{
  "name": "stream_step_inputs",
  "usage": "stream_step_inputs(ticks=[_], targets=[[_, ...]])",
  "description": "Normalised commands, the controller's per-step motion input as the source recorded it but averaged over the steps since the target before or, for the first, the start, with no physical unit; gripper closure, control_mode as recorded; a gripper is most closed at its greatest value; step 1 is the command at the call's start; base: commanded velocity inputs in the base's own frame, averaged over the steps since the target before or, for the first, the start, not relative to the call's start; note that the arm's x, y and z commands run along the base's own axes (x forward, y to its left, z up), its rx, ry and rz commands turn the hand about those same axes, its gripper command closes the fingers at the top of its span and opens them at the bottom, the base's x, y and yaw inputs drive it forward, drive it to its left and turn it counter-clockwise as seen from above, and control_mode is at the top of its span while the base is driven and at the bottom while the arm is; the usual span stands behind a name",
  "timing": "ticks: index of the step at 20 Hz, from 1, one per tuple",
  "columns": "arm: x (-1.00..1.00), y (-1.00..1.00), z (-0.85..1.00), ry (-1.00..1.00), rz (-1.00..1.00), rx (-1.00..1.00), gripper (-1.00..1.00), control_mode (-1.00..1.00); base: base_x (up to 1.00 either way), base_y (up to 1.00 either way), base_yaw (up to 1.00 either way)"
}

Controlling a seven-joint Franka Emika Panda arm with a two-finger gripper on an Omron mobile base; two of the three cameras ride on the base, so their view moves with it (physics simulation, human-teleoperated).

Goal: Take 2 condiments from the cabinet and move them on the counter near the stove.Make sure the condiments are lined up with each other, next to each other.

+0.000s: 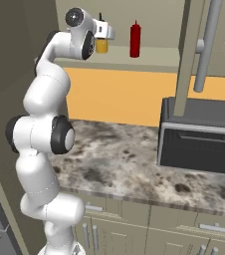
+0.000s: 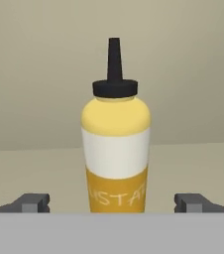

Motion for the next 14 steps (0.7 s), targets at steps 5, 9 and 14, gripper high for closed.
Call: stream_step_inputs(ticks=[5, 9, 14], targets=[[0.15, -0.02, 0.0, 0.01, 0.0, 0.0, -1.0, -1.0, 0.0, 0.0, 0.0], [0.16, -0.02, 0.0, 0.02, 0.0, 0.0, -1.0, -1.0, 0.0, 0.0, 0.0], [0.18, 0.0, 0.0, 0.02, 0.0, 0.0, -1.0, -1.0, 0.0, 0.0, 0.0]])
